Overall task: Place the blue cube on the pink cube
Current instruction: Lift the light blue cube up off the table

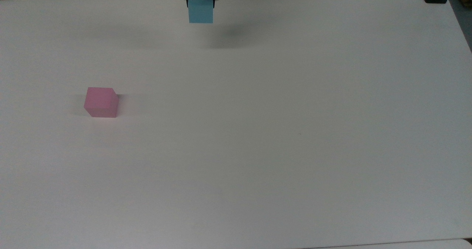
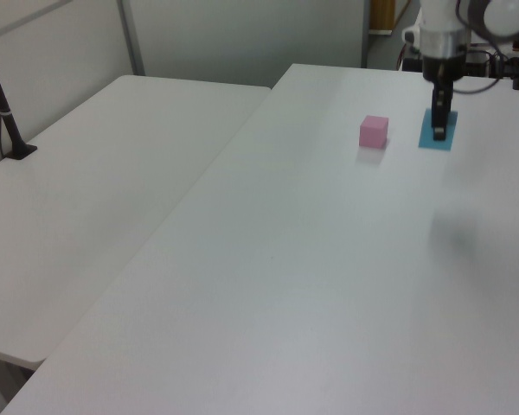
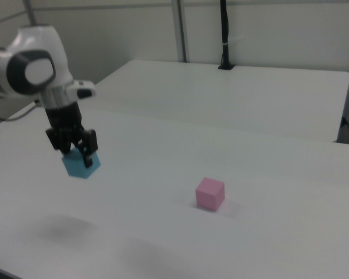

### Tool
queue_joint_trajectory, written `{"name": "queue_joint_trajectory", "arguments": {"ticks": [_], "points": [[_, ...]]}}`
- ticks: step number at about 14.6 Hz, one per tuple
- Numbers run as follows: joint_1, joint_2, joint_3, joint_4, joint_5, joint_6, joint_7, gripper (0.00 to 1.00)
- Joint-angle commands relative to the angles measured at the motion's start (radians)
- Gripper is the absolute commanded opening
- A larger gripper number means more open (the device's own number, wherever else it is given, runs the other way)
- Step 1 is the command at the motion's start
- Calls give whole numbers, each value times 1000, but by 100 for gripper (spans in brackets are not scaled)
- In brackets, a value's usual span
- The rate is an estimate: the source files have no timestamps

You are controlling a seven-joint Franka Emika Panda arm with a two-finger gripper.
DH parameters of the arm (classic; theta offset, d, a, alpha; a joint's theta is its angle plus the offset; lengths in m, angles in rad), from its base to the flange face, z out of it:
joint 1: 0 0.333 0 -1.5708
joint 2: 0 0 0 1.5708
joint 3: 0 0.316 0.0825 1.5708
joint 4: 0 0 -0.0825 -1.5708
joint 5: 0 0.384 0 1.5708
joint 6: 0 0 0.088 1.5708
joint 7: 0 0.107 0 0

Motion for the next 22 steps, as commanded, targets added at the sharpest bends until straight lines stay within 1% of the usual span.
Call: {"name": "queue_joint_trajectory", "arguments": {"ticks": [1, 2, 5, 6, 8, 9, 13, 15, 17, 20, 22], "points": [[6, 24, -10, 195, 2, -165, -9, 15], [5, 32, -12, 237, 11, -200, -26, 15], [2, 61, -15, 282, 36, -216, -47, 16], [-12, 94, -15, 320, 36, -216, -47, 16], [-64, 182, -16, 419, 36, -218, -57, 16], [-96, 244, -22, 488, 38, -218, -72, 16], [-173, 394, -27, 642, 38, -212, -78, 16], [-202, 443, -27, 680, 33, -202, -78, 17], [-242, 493, -27, 725, 34, -176, -115, 18], [-271, 542, -27, 771, 38, -167, -121, 18], [-288, 566, -27, 802, 45, -170, -162, 18]]}}
